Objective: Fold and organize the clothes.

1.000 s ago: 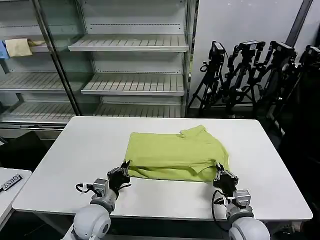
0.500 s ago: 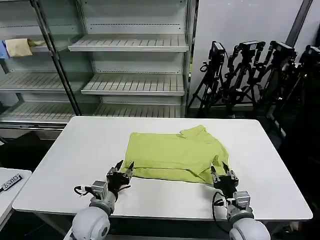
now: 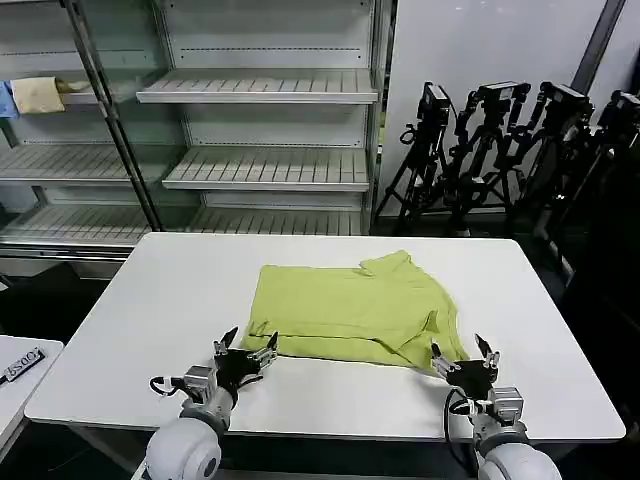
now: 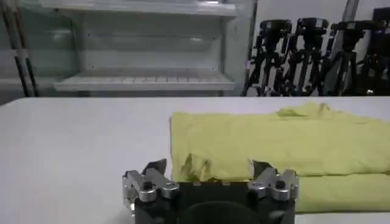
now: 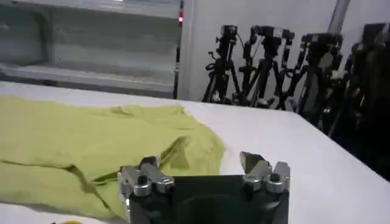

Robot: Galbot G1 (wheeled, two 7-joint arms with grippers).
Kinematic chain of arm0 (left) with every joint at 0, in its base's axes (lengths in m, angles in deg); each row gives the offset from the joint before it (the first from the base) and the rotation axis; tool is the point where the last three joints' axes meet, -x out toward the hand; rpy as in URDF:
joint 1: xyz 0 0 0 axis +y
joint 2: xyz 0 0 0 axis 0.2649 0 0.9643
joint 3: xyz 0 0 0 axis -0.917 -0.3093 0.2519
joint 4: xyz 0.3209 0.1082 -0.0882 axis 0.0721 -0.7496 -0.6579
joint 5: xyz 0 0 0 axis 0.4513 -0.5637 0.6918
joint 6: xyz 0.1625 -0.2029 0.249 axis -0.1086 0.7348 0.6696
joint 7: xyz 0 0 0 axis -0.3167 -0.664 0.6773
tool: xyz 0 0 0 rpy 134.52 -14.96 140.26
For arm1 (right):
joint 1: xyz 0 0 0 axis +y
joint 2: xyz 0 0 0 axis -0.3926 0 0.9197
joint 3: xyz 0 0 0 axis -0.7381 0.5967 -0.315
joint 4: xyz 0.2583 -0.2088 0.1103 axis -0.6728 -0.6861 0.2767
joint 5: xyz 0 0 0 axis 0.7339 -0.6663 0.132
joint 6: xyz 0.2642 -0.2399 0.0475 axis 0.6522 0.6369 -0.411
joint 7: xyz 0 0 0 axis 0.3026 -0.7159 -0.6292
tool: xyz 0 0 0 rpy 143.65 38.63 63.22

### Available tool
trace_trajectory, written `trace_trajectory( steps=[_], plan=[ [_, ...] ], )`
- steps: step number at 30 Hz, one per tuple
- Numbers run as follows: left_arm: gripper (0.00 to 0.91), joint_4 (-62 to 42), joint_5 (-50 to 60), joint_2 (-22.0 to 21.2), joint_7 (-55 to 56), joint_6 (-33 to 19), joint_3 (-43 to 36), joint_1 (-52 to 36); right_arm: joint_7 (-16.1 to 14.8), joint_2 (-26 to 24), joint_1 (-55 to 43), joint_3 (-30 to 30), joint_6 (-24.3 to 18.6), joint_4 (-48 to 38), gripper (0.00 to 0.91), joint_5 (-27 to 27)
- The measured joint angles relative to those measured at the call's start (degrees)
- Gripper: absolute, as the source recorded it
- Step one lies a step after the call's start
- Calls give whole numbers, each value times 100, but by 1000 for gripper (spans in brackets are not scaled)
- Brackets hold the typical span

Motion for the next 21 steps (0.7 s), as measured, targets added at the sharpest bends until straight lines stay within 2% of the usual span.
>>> trace_trajectory(
  steps=[1, 2, 4, 5, 6, 7, 8, 9, 10, 21],
  plan=[
    [151, -28, -18, -5, -1, 14, -14, -22, -1, 7, -5, 3, 24, -21, 907, 16],
    [40, -49, -32, -9, -1, 28, -28, -40, -6, 16, -8, 12, 45, -42, 907, 35],
    [20, -95, -39, -9, -7, 43, -51, -75, -14, 24, -15, 30, 82, -85, 907, 70],
    [20, -118, -40, -7, -13, 46, -62, -91, -16, 27, -22, 38, 100, -106, 756, 90],
    [20, -142, -42, -3, -19, 47, -72, -106, -15, 29, -31, 42, 115, -127, 665, 109],
    [20, -163, -42, 1, -22, 49, -79, -119, -14, 29, -32, 51, 126, -149, 464, 131],
    [20, -181, -45, 7, -24, 55, -85, -131, -17, 31, -29, 61, 136, -164, 353, 148],
    [20, -203, -47, 12, -23, 65, -89, -144, -19, 31, -26, 68, 144, -173, 91, 165],
    [20, -220, -49, 18, -21, 80, -89, -151, -23, 30, -18, 79, 150, -176, 0, 175],
    [20, -234, -92, 93, -27, 282, -89, -86, -33, 35, 32, 153, 172, -175, 0, 236]
  ],
)
